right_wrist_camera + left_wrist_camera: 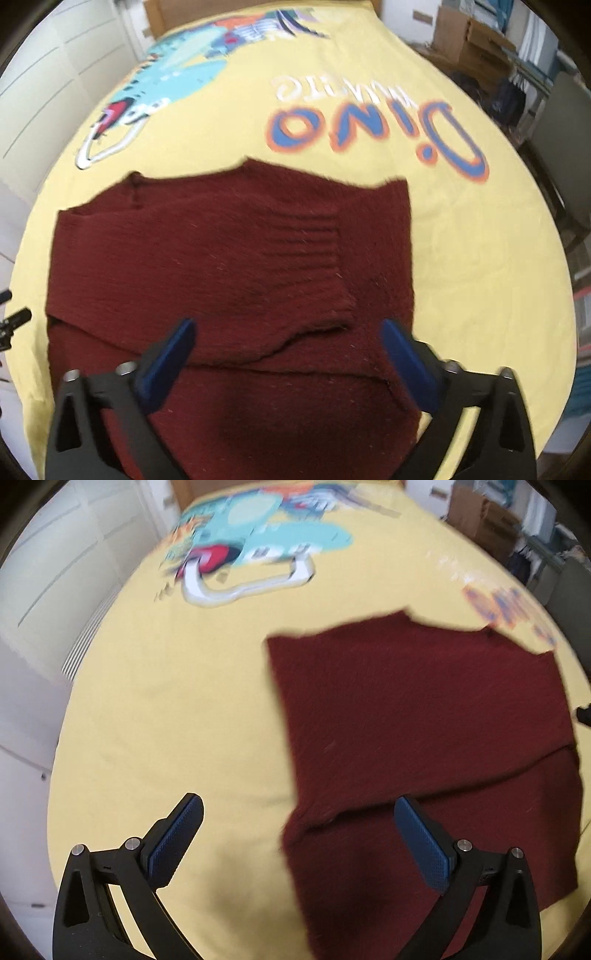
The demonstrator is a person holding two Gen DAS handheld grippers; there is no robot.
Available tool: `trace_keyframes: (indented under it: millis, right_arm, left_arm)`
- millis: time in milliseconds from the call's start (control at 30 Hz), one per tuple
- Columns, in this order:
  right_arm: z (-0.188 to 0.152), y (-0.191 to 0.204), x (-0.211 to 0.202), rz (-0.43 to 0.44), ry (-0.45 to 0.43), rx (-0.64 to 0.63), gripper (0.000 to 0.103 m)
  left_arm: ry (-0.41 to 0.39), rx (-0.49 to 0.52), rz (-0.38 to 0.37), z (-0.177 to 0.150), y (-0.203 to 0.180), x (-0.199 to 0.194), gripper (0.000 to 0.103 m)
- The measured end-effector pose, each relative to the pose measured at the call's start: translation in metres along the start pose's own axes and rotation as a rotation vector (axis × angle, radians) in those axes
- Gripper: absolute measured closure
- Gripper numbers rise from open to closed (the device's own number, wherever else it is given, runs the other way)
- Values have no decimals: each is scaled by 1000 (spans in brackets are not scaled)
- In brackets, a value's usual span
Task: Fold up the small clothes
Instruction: 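Open both tools and lift them off the folded sweater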
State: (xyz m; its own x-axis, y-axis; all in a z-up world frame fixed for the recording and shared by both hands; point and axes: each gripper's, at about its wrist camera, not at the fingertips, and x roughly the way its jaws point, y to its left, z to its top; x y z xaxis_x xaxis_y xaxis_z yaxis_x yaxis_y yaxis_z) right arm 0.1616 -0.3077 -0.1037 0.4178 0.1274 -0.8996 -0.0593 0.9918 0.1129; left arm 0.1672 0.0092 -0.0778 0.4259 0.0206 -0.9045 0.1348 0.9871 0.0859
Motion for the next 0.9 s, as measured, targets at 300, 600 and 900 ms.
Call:
trace_keyframes:
  millis: [300, 600, 900]
  right_arm:
    - [-8, 62, 15, 4, -84, -97, 0]
    - [-26, 66, 73, -36, -13, -148, 1]
    - [-23, 8, 78, -38, -2, -33, 1]
  left_arm:
    - [-107, 44, -60, 18, -65, 34, 1]
    - [-35, 60, -36, -4, -53, 92, 1]
    - [-27, -17, -48, -15, -3, 96, 1]
